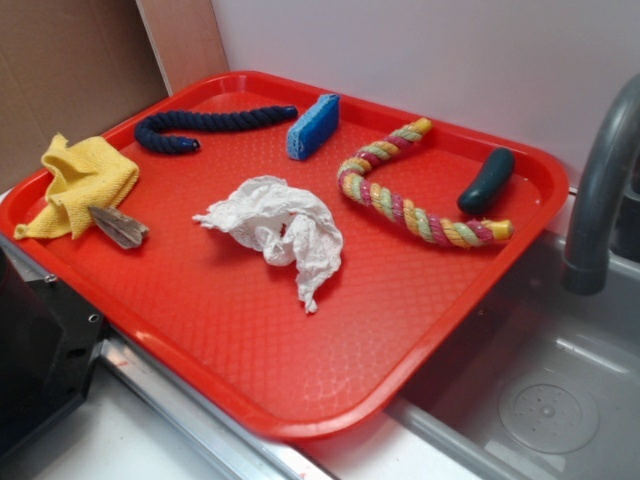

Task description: Grab the multicolored rope.

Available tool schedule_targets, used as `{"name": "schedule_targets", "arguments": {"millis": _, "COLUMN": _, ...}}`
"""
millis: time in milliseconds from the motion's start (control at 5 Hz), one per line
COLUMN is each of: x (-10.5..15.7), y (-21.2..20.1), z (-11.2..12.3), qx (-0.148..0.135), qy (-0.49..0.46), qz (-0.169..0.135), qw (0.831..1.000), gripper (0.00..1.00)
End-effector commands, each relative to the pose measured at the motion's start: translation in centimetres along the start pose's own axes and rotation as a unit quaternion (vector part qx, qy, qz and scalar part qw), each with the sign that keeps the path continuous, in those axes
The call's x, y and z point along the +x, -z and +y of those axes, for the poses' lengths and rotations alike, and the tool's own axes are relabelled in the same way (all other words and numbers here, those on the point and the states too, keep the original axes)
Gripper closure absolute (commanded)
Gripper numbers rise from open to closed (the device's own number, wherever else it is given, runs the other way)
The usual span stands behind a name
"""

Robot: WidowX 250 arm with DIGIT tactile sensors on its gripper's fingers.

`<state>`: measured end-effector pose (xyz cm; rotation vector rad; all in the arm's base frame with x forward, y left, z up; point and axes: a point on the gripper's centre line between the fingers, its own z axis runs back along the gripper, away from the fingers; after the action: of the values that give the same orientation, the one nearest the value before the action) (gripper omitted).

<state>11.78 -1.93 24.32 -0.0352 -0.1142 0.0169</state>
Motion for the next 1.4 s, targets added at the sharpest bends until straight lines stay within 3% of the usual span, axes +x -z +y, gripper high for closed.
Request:
{"name": "schedule_targets", "arguments": {"millis": 0, "x": 0.0, "y": 0.0, "z": 0.0, "qx": 0.000, "qy": 0.000, "qz": 0.000, "qw": 1.000, "gripper": 0.00}}
{"name": "schedule_targets", "arguments": {"millis": 200, "x": 4.4, "y": 5.5, "z": 2.5, "qx": -0.010, "qy": 0.093, "qz": 0.019, "qw": 0.995, "gripper": 0.00}}
{"name": "schedule_targets", "arguments": {"millis": 400, "x": 9.8, "y": 10.0, "z": 0.5, "qx": -0.057, "qy": 0.216, "qz": -0.036, "qw": 0.974, "gripper": 0.00}}
{"name": "schedule_targets", "arguments": {"millis": 600, "x": 13.4, "y": 13.0, "z": -2.4, "qx": -0.069, "qy": 0.336, "qz": -0.065, "qw": 0.937, "gripper": 0.00}}
{"name": "schedule_targets", "arguments": {"millis": 800, "x": 14.6, "y": 15.2, "z": -4.6, "qx": -0.056, "qy": 0.390, "qz": -0.065, "qw": 0.917, "gripper": 0.00}}
{"name": "schedule_targets", "arguments": {"millis": 1200, "x": 14.5, "y": 21.2, "z": -7.2, "qx": -0.035, "qy": 0.464, "qz": -0.041, "qw": 0.884, "gripper": 0.00}}
